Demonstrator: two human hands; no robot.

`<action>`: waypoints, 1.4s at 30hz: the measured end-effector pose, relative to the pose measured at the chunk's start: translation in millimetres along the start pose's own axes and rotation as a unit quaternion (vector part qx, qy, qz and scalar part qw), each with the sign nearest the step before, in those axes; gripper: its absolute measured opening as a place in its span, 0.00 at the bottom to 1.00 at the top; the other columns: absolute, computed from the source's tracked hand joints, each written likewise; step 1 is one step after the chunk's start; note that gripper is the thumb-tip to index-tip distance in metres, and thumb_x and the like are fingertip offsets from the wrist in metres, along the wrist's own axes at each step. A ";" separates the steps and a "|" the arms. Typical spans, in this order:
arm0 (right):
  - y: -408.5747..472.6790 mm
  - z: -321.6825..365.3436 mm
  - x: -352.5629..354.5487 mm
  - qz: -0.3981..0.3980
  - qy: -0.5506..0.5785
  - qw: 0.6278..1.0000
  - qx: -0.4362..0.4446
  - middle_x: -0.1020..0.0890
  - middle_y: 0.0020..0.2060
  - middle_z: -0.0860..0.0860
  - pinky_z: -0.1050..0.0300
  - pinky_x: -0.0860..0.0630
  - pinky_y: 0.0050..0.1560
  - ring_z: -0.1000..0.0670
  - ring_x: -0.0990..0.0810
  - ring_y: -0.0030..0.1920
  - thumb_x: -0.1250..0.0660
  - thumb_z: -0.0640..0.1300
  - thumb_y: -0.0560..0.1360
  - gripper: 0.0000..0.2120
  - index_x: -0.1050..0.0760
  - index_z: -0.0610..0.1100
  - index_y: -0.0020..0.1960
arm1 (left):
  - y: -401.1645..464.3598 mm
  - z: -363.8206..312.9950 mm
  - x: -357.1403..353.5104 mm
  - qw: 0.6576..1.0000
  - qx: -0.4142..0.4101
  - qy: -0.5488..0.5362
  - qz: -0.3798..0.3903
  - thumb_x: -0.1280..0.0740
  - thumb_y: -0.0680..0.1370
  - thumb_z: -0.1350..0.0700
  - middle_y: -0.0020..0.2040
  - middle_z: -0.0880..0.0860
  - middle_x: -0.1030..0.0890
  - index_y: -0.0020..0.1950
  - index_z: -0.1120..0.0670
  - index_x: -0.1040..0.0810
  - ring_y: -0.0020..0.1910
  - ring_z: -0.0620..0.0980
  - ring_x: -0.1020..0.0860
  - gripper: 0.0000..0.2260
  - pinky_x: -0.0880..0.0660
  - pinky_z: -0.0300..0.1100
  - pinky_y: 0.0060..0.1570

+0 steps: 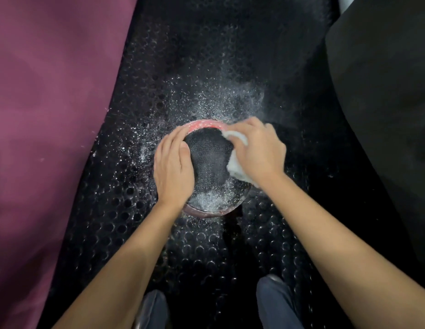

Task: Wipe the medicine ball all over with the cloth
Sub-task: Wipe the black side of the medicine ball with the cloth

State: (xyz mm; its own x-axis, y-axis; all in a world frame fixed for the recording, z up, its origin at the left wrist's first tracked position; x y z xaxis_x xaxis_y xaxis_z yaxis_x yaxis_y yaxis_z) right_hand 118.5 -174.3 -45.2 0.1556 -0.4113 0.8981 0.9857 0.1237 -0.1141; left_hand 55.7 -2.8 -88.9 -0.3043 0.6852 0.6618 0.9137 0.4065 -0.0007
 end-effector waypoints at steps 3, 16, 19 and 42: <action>1.3 -9.8 0.4 -0.006 0.008 0.999 -0.050 0.25 0.57 0.59 0.57 0.37 0.45 0.49 0.30 0.59 0.39 0.49 0.80 0.11 0.23 0.59 0.58 | -2.0 0.1 3.0 1.000 -0.003 -0.006 -0.011 0.53 0.81 0.53 0.73 0.45 0.31 0.73 0.49 0.31 0.72 0.42 0.39 0.22 0.46 0.45 0.75; -9.1 35.3 -3.4 -0.003 -0.100 0.994 0.050 0.26 0.55 0.56 0.56 0.37 0.39 0.48 0.31 0.55 0.40 0.46 0.80 0.12 0.23 0.57 0.59 | -11.4 -3.3 -2.7 1.000 -0.027 0.005 -0.002 0.56 0.80 0.49 0.72 0.45 0.31 0.73 0.49 0.32 0.72 0.45 0.38 0.25 0.42 0.50 0.74; -11.7 16.5 0.9 -0.017 -0.047 0.998 0.030 0.25 0.55 0.57 0.56 0.36 0.40 0.50 0.30 0.54 0.40 0.47 0.80 0.11 0.23 0.59 0.57 | -10.9 0.7 -1.6 1.000 -0.012 -0.002 -0.002 0.56 0.80 0.49 0.72 0.44 0.32 0.73 0.49 0.31 0.73 0.45 0.38 0.25 0.42 0.50 0.73; 14.5 -17.8 -1.8 0.009 0.038 0.998 -0.042 0.25 0.56 0.54 0.54 0.33 0.49 0.47 0.28 0.58 0.41 0.52 0.79 0.11 0.23 0.60 0.57 | -4.8 -14.3 -27.0 0.904 -0.114 0.156 0.381 0.17 0.56 0.42 0.75 0.33 0.65 0.77 0.37 0.62 0.77 0.51 0.64 0.65 0.52 0.64 0.74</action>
State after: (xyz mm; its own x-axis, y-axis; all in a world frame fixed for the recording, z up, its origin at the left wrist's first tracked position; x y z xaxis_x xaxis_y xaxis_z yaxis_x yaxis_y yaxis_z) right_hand 133.7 -187.9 -56.0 0.1754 -0.4778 0.8608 0.9840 0.0579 -0.1684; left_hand 63.3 -31.8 -96.0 0.4954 0.4945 0.7141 0.8686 -0.2715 -0.4146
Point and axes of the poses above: each hand's wrist, its own y-axis towards the middle knuckle, its own x-axis out of the back of the hand, z = x × y, the point moved 10 cm from there along y, towards the middle knuckle
